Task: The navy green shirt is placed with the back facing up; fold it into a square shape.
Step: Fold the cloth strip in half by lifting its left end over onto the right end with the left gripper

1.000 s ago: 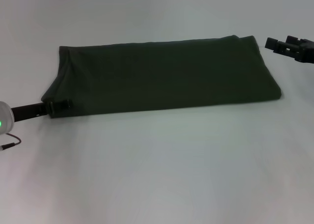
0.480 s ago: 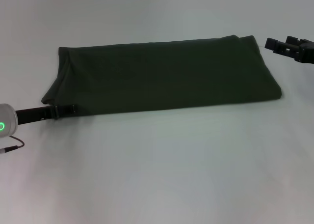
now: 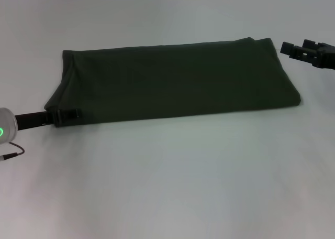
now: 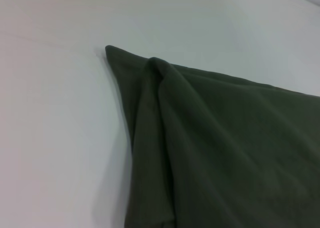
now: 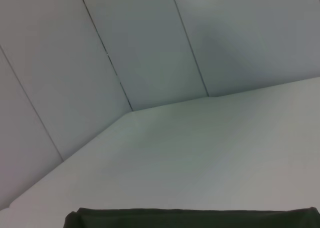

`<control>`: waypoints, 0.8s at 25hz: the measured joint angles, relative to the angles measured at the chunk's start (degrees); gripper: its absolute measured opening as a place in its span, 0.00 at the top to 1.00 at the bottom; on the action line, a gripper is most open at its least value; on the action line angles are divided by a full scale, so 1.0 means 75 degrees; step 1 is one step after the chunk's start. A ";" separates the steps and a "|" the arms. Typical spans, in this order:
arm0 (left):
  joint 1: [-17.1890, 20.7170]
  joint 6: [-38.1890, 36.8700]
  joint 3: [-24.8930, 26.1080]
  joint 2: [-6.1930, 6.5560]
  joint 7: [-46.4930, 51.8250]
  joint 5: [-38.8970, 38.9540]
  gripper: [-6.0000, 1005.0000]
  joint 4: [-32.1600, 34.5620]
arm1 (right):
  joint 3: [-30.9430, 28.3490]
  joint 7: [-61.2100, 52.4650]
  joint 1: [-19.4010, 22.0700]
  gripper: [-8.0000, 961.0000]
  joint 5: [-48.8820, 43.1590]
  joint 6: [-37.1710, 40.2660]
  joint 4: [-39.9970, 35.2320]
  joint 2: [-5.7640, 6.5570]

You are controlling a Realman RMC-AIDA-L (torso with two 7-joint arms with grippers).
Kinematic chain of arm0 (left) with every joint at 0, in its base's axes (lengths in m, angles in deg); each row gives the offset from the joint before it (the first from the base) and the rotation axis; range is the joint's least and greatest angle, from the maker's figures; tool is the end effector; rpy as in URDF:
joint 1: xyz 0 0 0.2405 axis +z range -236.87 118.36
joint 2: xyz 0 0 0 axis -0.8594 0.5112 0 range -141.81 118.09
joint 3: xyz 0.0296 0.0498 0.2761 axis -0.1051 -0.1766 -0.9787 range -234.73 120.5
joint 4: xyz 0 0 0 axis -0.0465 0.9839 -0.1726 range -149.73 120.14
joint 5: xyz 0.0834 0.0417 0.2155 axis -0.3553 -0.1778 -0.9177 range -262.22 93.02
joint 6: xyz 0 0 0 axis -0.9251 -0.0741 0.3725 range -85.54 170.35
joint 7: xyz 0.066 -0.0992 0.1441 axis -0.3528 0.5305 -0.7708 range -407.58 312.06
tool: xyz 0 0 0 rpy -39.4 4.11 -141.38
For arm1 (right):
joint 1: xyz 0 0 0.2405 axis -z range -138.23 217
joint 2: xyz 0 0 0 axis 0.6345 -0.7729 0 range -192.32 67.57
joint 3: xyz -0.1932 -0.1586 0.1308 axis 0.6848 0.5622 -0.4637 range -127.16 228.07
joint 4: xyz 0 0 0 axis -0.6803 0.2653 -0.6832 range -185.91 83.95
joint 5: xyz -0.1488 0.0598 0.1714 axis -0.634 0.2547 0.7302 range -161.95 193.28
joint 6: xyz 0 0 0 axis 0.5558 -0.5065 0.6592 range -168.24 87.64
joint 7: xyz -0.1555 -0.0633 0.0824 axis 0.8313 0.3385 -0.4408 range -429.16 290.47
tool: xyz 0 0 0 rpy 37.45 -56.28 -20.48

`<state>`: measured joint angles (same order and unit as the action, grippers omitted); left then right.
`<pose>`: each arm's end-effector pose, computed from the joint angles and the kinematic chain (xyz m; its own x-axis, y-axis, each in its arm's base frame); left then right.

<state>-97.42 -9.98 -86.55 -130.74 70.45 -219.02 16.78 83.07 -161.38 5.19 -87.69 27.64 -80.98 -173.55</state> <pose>-0.3621 0.4607 -0.0392 0.3533 0.7426 0.5690 0.9244 -0.1838 -0.3341 0.3237 0.4684 0.0437 0.5365 -0.4184 -0.7329 -0.8094 -0.5008 -0.3066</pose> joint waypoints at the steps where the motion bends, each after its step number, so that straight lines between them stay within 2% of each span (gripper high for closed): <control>1: -0.0005 -0.0001 0.0000 0.0003 0.0002 -0.0001 0.25 0.0003 | 0.0002 0.0000 -0.0003 0.02 0.0000 0.0000 -0.0004 0.0000; 20: -0.0055 -0.0118 0.0000 0.0042 0.0095 -0.0089 0.25 0.0009 | -0.0001 -0.0022 -0.0022 0.02 -0.0001 0.0000 -0.0016 0.0000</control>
<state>-97.84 -10.86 -86.56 -130.42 71.16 -219.68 16.85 83.06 -161.54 5.03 -87.69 27.64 -81.10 -173.55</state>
